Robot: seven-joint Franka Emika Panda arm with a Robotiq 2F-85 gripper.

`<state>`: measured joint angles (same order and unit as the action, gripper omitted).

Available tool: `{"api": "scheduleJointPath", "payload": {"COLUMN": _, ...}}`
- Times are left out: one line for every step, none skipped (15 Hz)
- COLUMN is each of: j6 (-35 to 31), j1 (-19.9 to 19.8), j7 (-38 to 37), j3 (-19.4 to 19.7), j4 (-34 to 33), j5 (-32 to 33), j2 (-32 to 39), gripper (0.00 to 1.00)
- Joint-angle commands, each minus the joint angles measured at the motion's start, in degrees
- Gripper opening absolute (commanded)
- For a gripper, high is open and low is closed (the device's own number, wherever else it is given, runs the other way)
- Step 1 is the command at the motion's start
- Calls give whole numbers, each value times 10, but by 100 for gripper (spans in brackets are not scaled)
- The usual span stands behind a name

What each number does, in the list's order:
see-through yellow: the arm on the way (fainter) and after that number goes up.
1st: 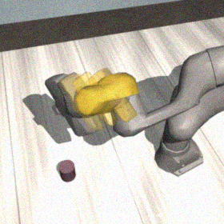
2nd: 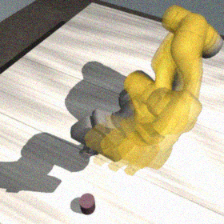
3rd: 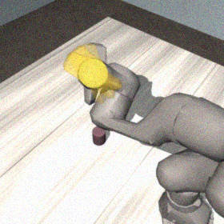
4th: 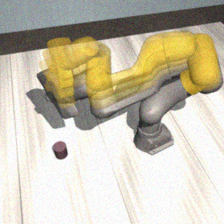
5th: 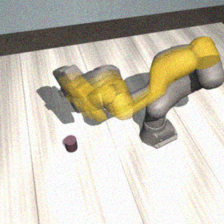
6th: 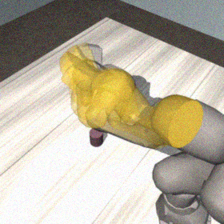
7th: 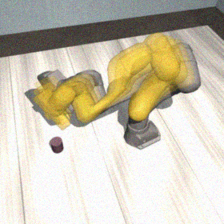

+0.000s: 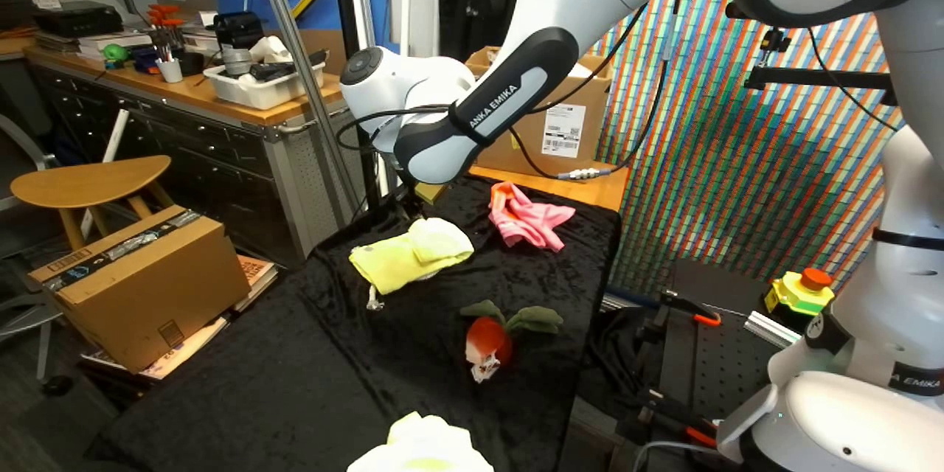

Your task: Put all the items on the table in one place

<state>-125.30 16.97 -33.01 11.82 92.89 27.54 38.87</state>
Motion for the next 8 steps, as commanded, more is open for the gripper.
{"api": "scheduleJointPath", "payload": {"j6": 18, "j1": -21, "j7": -11, "j3": -5, "j4": 34, "j5": -13, "j2": -30, "gripper": 100}}
{"api": "scheduleJointPath", "payload": {"j6": 19, "j1": -28, "j7": -12, "j3": -5, "j4": 50, "j5": -17, "j2": -40, "gripper": 100}}
{"api": "scheduleJointPath", "payload": {"j6": 20, "j1": -34, "j7": -12, "j3": -5, "j4": 61, "j5": -21, "j2": -46, "gripper": 100}}
{"api": "scheduleJointPath", "payload": {"j6": 19, "j1": -38, "j7": -15, "j3": -4, "j4": 73, "j5": -22, "j2": -52, "gripper": 100}}
{"api": "scheduleJointPath", "payload": {"j6": 18, "j1": -45, "j7": -19, "j3": -3, "j4": 84, "j5": -26, "j2": -57, "gripper": 100}}
{"api": "scheduleJointPath", "payload": {"j6": 20, "j1": -51, "j7": -21, "j3": -3, "j4": 92, "j5": -32, "j2": -61, "gripper": 99}}
{"api": "scheduleJointPath", "payload": {"j6": 21, "j1": -58, "j7": -23, "j3": -3, "j4": 101, "j5": -37, "j2": -65, "gripper": 100}}
{"api": "scheduleJointPath", "payload": {"j6": 21, "j1": -68, "j7": -23, "j3": -5, "j4": 107, "j5": -46, "j2": -66, "gripper": 100}}
